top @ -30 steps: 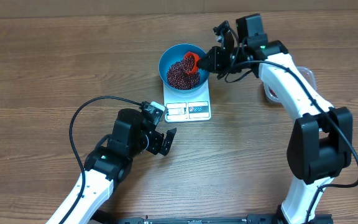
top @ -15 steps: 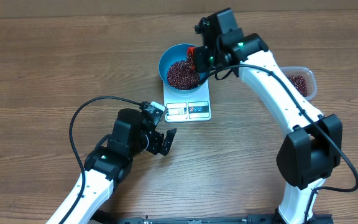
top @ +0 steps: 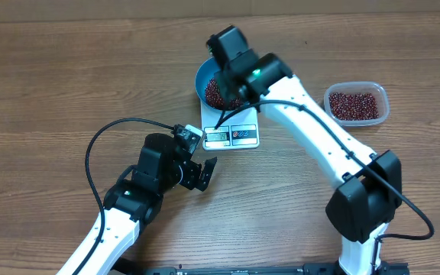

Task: Scoop item into bowl and weigh 150g on scale
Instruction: 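Lift the filled scoop and tip beans into the teal bowl, then return the empty red scoop to the bean tub with the right gripper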

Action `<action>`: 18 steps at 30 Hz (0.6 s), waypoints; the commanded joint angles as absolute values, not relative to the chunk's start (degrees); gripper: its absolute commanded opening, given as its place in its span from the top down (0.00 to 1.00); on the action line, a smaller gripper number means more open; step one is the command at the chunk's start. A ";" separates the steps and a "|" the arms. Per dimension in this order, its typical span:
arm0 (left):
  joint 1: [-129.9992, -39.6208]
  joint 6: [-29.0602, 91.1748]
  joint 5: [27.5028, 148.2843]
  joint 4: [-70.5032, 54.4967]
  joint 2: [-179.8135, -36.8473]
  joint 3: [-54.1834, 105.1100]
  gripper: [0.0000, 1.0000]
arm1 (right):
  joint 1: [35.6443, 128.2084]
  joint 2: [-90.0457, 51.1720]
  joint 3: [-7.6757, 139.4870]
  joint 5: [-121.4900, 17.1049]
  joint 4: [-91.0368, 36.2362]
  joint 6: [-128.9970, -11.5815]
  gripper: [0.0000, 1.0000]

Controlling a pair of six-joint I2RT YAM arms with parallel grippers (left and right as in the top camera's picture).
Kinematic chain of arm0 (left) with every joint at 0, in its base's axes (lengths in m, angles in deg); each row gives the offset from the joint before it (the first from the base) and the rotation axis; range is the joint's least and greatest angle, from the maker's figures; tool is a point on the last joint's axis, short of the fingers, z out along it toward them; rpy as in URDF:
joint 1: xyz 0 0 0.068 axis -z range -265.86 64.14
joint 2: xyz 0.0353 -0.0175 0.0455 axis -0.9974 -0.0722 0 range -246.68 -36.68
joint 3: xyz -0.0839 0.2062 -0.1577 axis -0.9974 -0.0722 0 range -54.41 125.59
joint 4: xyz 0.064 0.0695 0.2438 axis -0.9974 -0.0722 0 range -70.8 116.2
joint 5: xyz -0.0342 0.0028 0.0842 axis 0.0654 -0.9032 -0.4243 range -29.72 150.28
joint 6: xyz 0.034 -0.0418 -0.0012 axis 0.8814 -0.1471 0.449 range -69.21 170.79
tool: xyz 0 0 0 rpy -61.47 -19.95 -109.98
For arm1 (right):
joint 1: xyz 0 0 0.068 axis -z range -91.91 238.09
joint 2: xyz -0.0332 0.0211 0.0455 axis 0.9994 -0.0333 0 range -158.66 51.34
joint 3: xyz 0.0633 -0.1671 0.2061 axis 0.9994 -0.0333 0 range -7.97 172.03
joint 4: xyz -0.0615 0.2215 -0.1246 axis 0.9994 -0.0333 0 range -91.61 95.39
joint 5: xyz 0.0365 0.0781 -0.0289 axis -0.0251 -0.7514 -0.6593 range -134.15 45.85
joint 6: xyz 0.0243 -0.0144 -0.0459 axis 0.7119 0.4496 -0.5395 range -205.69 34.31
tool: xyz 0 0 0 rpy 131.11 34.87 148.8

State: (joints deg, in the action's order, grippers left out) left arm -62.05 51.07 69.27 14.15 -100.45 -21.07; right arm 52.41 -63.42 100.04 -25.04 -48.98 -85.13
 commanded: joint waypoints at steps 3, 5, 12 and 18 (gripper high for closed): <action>-61.83 50.56 69.97 14.24 -100.34 -20.83 0.01 | 50.97 -62.77 102.02 -17.63 -49.22 -86.20 0.96; -61.83 50.56 69.95 14.24 -100.34 -20.83 0.00 | 50.97 -62.77 102.05 -17.65 -49.31 -86.20 0.96; -61.83 50.56 69.95 14.24 -100.34 -20.83 0.00 | 52.36 -61.33 102.02 -21.32 -49.36 -86.18 0.96; -61.83 50.59 69.95 14.24 -100.34 -20.83 0.00 | 57.09 -57.96 102.02 -31.64 -50.40 -86.18 0.96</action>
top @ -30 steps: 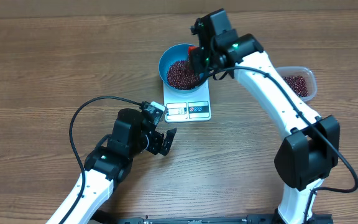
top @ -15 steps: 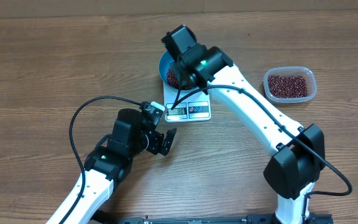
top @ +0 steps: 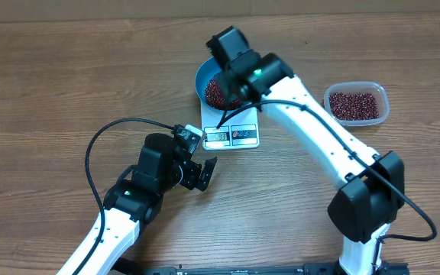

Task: Scoop item into bowl and weigh 150g on scale
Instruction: 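Return the empty red scoop to the bean tub with the right gripper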

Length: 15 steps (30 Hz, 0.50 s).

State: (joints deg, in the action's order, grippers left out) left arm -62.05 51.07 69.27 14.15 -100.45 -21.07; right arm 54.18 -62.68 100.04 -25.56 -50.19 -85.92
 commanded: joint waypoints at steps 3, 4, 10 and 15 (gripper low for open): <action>-61.83 50.56 69.95 14.24 -100.34 -20.83 0.01 | 61.22 -56.06 102.02 -37.36 -52.11 -86.18 0.96; -61.83 50.56 69.97 14.24 -100.34 -20.83 0.00 | 62.94 -55.40 102.02 -39.26 -53.03 -86.20 0.96; -61.83 50.56 69.97 14.24 -100.34 -20.83 0.00 | 73.76 -53.17 102.02 -45.10 -59.43 -86.20 0.97; -61.83 50.56 69.95 14.26 -100.34 -20.83 0.00 | 83.90 -53.13 101.98 -47.74 -64.96 -86.20 0.96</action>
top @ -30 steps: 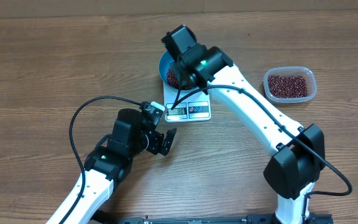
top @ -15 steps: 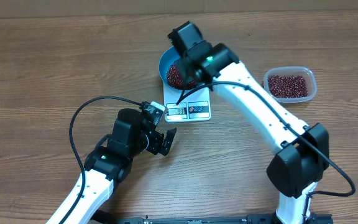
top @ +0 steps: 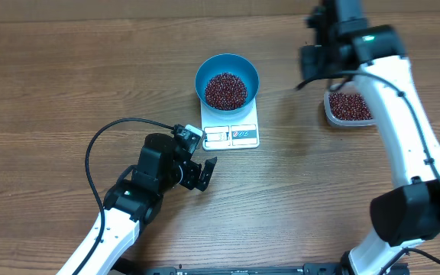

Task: Scoop item into bowl and weigh 150g on scale
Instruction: 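Return the empty red scoop to the bean tub with the right gripper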

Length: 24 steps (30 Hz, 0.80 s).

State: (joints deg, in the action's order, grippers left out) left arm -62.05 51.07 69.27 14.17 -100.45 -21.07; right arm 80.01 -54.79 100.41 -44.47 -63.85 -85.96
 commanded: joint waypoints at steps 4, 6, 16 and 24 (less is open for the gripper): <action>-61.83 50.56 69.97 14.24 -100.34 -20.83 0.01 | 90.33 -53.15 101.89 -47.72 -68.46 -86.77 0.96; -61.83 50.56 69.97 14.24 -100.34 -20.83 0.01 | 92.87 -53.15 101.43 -47.70 -69.86 -88.47 0.96; -61.83 50.59 69.95 14.24 -100.34 -20.83 0.01 | 99.14 -53.30 89.41 -47.81 -64.17 -90.29 0.96; -61.83 50.56 69.97 14.24 -100.34 -20.83 0.00 | 99.20 -53.39 80.95 -53.21 -54.97 -90.51 0.96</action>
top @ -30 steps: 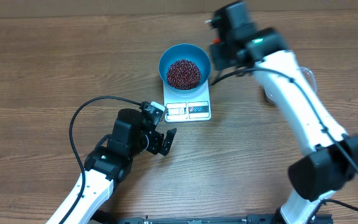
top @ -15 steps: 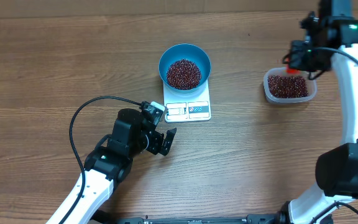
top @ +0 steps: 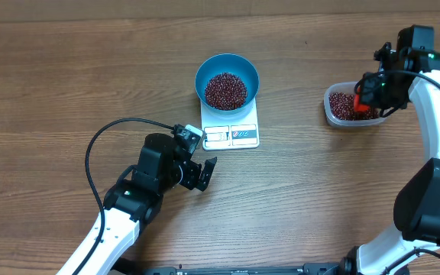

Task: Scoop item into bowl and weigh 150g on scale
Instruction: 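Return the empty red scoop to the bean tub with the right gripper, then scoop beans from the tub with the red scoop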

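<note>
A blue bowl holding a heap of dark red beans stands on the white scale at the table's middle back. A clear tub of the same beans sits at the right. My right gripper hangs over the tub's right half, shut on an orange-red scoop that dips towards the beans. At the front left, my left gripper rests open just below the scale with nothing in it. The scale's reading is too small to make out.
A black cable loops over the wooden table to the left arm's wrist. The right arm's white links run down the right edge of the view.
My right gripper has moved from above the tub's left back corner to over the tub's right half, and the scoop now shows low over the beans. The left arm has not moved.
At the two oldest moments my right gripper was over the blue bowl on the scale, hiding part of the beans. Then it had swung right, near the tub, leaving the bowl in full view. Now it is over the tub with the scoop. The left arm stayed still throughout.
</note>
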Action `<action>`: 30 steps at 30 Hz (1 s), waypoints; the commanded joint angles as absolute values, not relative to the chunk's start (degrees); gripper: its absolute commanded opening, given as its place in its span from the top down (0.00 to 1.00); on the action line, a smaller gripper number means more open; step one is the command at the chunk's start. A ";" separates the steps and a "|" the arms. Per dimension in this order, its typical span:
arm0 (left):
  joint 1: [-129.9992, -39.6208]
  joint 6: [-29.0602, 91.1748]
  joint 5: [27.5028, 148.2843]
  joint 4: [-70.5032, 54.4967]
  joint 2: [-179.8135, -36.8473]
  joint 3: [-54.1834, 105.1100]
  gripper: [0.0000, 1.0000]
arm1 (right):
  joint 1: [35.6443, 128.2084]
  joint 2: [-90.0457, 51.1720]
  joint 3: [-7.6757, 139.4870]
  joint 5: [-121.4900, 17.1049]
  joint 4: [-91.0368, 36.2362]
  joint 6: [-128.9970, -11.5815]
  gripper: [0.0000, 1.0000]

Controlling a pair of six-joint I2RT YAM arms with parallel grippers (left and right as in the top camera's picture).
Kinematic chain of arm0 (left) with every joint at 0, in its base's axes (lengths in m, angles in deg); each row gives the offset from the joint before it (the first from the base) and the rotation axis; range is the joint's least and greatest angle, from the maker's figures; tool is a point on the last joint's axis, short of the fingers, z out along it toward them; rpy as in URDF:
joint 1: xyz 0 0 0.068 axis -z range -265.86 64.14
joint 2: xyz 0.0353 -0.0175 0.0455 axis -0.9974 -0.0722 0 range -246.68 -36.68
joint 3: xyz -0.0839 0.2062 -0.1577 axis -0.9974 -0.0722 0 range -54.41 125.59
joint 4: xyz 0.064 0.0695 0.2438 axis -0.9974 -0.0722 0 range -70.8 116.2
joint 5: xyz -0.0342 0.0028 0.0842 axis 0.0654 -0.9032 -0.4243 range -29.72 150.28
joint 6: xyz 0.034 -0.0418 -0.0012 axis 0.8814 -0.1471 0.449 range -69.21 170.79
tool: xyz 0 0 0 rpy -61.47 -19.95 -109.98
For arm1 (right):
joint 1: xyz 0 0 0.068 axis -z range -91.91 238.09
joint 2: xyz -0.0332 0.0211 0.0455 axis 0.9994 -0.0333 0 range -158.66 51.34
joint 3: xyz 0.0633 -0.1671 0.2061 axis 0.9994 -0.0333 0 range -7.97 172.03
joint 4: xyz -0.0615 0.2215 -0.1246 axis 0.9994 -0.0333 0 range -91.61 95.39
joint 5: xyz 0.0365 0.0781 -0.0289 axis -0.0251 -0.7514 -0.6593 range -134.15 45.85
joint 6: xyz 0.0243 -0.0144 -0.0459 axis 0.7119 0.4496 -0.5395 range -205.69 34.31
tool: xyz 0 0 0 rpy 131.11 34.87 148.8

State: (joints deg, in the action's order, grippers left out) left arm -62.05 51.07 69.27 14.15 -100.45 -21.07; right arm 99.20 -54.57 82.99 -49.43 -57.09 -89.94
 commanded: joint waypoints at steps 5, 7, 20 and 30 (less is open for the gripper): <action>-61.83 50.56 69.95 14.24 -100.34 -20.83 0.00 | 99.20 -54.09 78.18 -55.57 -51.96 -90.51 0.96; -61.83 50.56 69.97 14.24 -100.34 -20.83 0.00 | 99.20 -54.44 77.37 -56.92 -51.26 -90.53 0.96; -61.83 50.56 69.97 14.24 -100.34 -20.83 0.00 | 99.20 -55.42 74.79 -63.72 -49.66 -90.70 0.96; -61.83 50.56 69.95 14.24 -100.34 -20.83 0.01 | 99.20 -55.42 71.01 -63.42 -47.89 -90.40 0.96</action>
